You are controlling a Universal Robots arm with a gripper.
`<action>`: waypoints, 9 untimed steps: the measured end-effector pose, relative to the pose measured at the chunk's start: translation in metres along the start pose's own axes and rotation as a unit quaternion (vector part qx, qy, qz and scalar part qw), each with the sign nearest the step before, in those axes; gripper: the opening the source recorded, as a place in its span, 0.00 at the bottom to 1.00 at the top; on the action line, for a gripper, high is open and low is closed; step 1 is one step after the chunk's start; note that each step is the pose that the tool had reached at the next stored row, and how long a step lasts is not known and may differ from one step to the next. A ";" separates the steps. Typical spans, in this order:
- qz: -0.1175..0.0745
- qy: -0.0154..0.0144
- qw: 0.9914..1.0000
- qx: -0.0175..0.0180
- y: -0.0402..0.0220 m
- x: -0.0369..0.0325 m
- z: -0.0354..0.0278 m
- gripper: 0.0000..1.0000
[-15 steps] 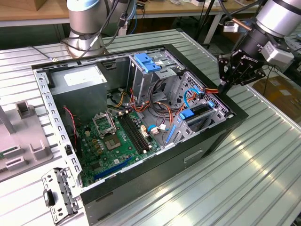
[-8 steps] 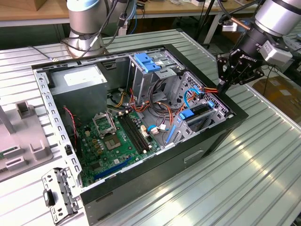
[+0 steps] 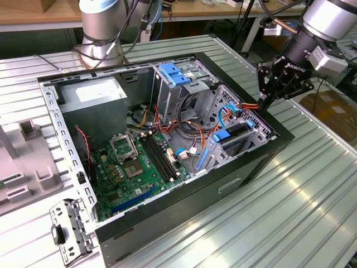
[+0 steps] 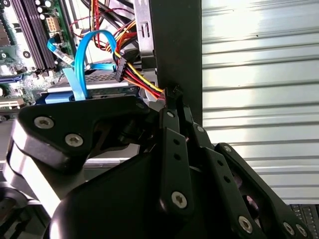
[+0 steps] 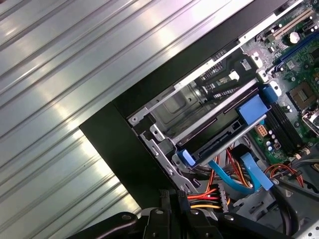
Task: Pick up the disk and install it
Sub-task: 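Insert the first disk wire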
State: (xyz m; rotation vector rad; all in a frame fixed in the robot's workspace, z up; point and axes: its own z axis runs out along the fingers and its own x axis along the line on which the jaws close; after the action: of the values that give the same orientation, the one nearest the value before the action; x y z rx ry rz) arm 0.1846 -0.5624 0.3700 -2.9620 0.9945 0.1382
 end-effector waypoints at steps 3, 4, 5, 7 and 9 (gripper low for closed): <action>0.000 0.000 1.000 0.000 0.0018 -0.0017 0.0002 0.17; 0.000 0.000 1.000 0.000 0.0024 -0.0022 0.0002 0.17; 0.000 0.000 1.000 0.000 0.0028 -0.0027 0.0003 0.17; 0.000 0.000 1.000 0.000 0.0038 -0.0038 0.0004 0.17; 0.000 0.000 1.000 0.000 0.0051 -0.0053 0.0005 0.17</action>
State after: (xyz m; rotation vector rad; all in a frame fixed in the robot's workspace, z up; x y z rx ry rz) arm 0.1773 -0.5633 0.3700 -2.9620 0.9944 0.1382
